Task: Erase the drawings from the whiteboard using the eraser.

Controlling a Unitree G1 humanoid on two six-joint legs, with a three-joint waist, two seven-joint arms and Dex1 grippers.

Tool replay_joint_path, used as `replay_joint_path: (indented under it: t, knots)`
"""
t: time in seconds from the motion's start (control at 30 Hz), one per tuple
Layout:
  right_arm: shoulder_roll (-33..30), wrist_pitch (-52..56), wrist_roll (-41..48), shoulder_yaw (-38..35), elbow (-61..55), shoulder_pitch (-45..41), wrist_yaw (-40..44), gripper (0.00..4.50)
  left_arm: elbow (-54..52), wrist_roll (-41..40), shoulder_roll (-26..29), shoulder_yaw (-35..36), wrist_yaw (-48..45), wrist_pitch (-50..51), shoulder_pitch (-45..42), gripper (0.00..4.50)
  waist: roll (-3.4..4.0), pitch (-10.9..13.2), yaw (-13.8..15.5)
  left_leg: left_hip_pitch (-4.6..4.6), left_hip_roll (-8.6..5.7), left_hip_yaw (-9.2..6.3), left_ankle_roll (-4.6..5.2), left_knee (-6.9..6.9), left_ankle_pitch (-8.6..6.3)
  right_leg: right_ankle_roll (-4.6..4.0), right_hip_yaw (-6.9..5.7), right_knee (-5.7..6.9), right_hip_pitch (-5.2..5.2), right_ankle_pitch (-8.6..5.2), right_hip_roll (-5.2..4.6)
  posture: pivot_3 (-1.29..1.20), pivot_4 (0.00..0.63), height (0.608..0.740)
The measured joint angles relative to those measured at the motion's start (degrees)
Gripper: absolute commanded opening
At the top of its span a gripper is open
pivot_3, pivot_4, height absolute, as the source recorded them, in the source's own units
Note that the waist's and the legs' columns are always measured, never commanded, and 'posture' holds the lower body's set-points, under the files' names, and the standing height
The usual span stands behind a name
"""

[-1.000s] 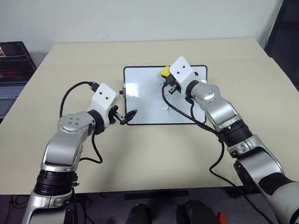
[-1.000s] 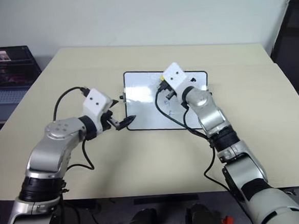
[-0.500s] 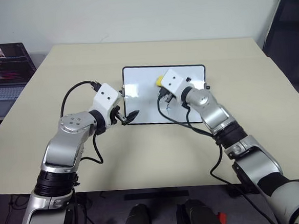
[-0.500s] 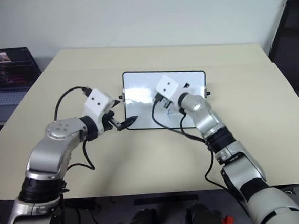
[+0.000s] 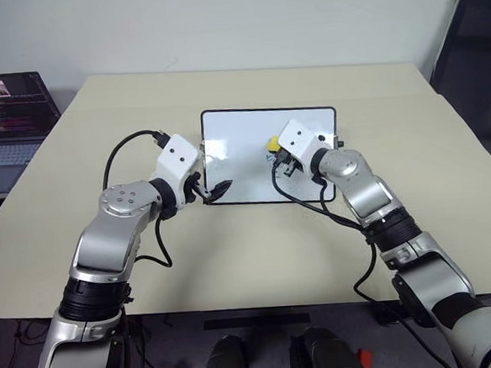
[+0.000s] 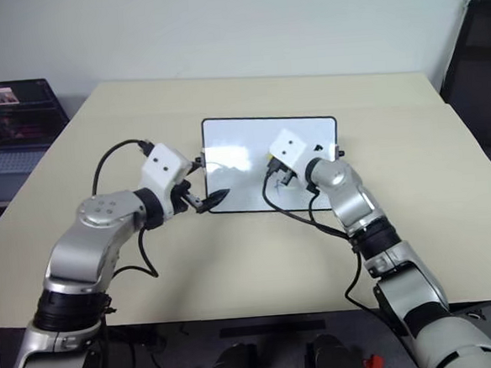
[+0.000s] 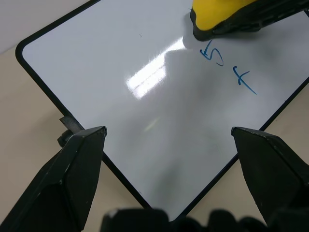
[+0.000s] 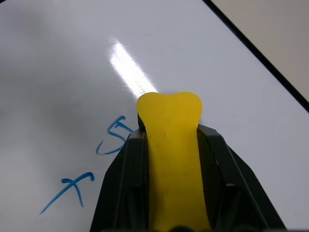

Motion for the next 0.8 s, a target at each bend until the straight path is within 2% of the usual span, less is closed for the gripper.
replay_joint_path:
  t: [0.2,0.47,0.8]
  knots:
    - [-0.1,-3.5,-0.1,-2.2,3.6,-1.5,-4.0,1.0,0.9,0.1,-0.3,0.0,0.0,-1.5,0.5,4.5,0.0,0.0,0.0,0.0,0.01,0.02,0.0,-0.01,0.0,0.0,0.03,-0.01,-0.01,0.0,0.0,0.0,0.15,0.74]
    - [-2.0,-3.8,-1.1,0.7,3.0,-1.3,1.4,1.0,1.3,0.1,-0.3,0.0,0.2,-2.3,1.4,4.5,-0.01,0.0,-0.2,0.09,0.01,0.02,0.0,-0.01,0.0,0.0,0.07,0.0,0.04,0.0,0.01,0.0,0.15,0.74]
    - [-1.5,-8.1,-3.3,1.4,6.6,-3.2,-0.3,1.0,1.3,-0.1,-0.3,0.0,0.1,-2.3,2.5,4.5,-0.01,0.0,-0.4,0.17,0.02,0.05,0.01,-0.01,0.01,0.0,0.16,0.01,0.06,0.0,0.03,0.0,0.15,0.74]
